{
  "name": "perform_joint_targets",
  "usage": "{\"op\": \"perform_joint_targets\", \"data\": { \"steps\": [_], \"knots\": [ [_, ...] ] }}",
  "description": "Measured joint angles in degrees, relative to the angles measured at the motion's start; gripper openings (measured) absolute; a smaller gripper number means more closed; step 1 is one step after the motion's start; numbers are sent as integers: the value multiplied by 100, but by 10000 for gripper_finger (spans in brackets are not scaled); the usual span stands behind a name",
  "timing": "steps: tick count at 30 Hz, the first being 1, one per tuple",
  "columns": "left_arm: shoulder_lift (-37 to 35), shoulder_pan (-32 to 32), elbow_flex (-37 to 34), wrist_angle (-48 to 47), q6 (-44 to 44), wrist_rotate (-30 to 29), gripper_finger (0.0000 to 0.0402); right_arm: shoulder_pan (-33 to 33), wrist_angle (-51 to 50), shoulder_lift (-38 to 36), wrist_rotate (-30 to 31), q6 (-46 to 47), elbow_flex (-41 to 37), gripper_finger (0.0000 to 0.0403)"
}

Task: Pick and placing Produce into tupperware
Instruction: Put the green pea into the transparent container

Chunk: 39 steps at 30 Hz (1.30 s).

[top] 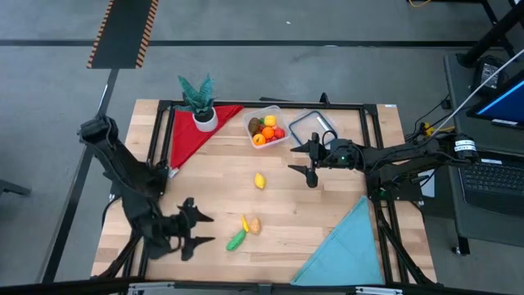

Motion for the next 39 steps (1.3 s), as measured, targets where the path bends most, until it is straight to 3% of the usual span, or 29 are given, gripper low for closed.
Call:
{"op": "perform_joint_targets", "data": {
  "steps": [6, 15, 25, 30, 39],
  "knots": [
    [1048, 150, 1153, -1459, -1479, 211, 272, 0, -1, 0, -2, -7, 0, 291],
    [2140, 752, 2507, -3034, -2746, 1379, 272, 0, -119, 0, -4, -13, 0, 291],
    [2692, 1284, 2940, -3053, -2945, 2152, 272, 0, -503, 0, -4, -7, 0, 291],
    [3011, 1457, 3210, -3042, -2617, 2437, 272, 0, -506, 0, -4, -28, 0, 291],
    [3393, 1554, 3688, -3112, -2305, 2552, 272, 0, -511, 0, -2, -27, 0, 291]
  ]
}}
